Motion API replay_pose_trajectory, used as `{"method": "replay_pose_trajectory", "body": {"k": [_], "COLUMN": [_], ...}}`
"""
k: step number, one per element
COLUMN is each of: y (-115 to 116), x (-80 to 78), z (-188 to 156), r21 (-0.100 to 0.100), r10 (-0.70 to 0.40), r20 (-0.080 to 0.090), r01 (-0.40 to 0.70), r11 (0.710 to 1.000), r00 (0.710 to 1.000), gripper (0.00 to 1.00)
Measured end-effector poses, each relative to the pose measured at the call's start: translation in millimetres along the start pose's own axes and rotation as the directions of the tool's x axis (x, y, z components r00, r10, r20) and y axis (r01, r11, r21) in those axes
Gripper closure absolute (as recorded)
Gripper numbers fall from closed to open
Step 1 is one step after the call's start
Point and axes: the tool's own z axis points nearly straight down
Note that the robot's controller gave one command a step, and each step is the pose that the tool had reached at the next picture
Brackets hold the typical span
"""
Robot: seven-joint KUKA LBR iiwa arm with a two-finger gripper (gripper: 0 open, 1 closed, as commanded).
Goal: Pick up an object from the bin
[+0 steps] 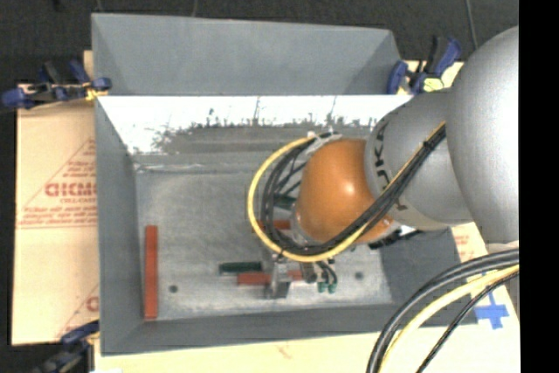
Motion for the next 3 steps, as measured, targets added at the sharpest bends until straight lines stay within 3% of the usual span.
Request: {"method": "replay_pose_trajectory", "body": {"k": [1, 2, 3], "y": [-112, -108, -107], "x": [-9.3, -8.6, -65.3], "z": [-3, -2, 5], "r21": [0.004, 0.000, 0.000], "r10": [-0.166, -0.169, -0.267], "r20": [-0.010, -0.013, -0.010], "r01": [0.166, 0.169, 0.267], "r11": [0.986, 0.986, 0.964], "r00": [0.986, 0.986, 0.964], "gripper": [1.00, 0.00, 0.00]}}
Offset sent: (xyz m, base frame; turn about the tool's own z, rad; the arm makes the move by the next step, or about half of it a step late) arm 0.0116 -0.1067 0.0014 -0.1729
